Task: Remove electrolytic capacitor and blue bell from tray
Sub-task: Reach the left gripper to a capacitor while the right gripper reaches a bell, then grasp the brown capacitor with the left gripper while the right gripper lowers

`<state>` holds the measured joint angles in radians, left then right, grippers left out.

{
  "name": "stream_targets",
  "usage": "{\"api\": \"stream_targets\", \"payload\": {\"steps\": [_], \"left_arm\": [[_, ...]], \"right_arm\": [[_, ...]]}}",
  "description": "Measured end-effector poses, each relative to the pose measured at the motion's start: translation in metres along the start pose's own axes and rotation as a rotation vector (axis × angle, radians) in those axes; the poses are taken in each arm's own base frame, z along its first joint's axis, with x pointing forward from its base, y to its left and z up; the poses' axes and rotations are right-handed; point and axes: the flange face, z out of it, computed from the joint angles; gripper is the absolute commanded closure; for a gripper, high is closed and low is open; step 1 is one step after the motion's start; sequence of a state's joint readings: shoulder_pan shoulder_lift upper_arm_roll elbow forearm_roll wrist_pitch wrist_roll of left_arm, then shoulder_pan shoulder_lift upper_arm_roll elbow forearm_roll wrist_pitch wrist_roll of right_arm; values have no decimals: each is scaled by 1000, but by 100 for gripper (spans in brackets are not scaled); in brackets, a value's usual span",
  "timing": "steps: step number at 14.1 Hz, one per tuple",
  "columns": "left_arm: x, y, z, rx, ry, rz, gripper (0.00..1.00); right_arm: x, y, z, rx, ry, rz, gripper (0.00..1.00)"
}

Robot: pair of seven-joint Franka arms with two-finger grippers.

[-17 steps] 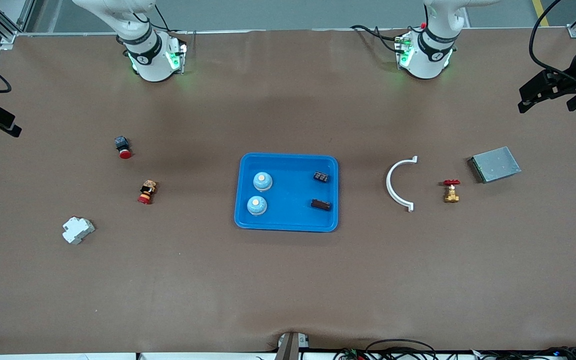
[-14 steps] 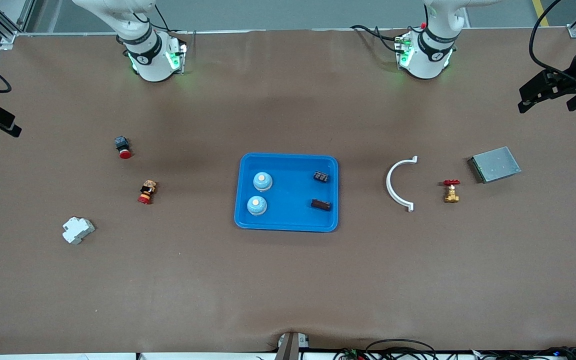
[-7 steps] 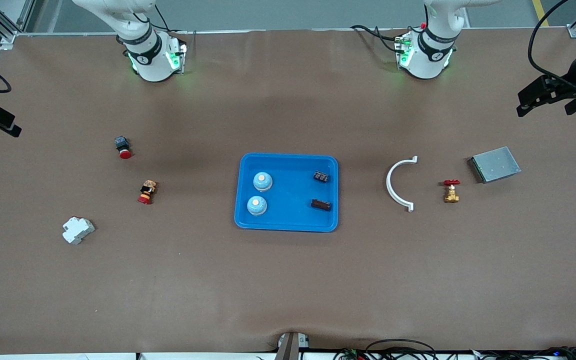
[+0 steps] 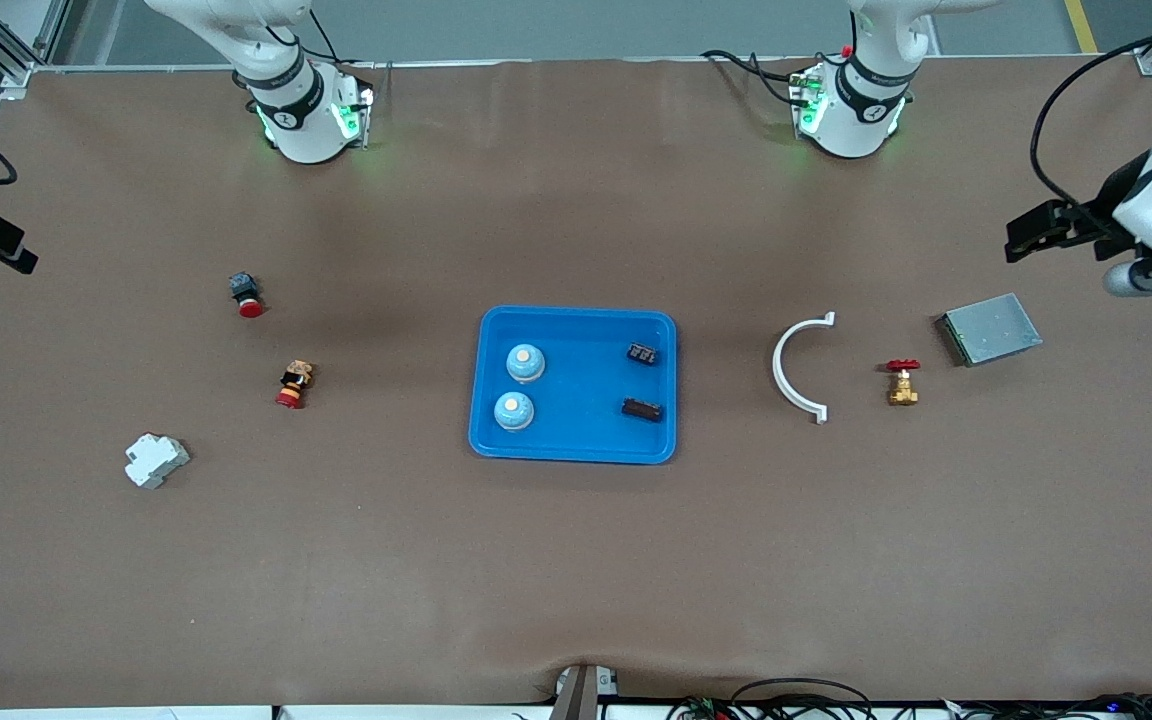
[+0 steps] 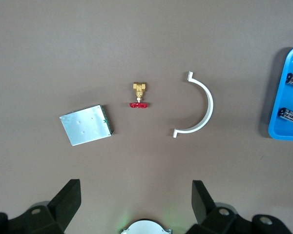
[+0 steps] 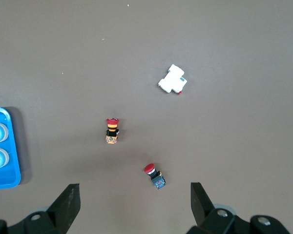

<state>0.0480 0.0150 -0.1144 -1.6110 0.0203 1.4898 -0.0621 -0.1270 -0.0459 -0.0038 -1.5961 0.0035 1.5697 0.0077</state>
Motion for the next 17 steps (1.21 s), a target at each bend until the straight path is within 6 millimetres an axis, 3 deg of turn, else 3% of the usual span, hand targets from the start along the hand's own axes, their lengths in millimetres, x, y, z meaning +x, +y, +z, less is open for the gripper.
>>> {"api": "stream_targets", "payload": {"steps": [3,8,14,17], "left_arm": [[7,19,30,2,-21,-62,0],[16,100,78,13,-69,-222,0],[30,210,150,0,-80,-427,0],[28,265,189,-4,-82,-508,0]], "right_arm": [[0,0,0,0,0,0,0],[-2,-8,1,3,-16,-15,0],[-11,-89,8,24,-51,-77,0],[-9,-129,34,52,-105,-62,0]]}}
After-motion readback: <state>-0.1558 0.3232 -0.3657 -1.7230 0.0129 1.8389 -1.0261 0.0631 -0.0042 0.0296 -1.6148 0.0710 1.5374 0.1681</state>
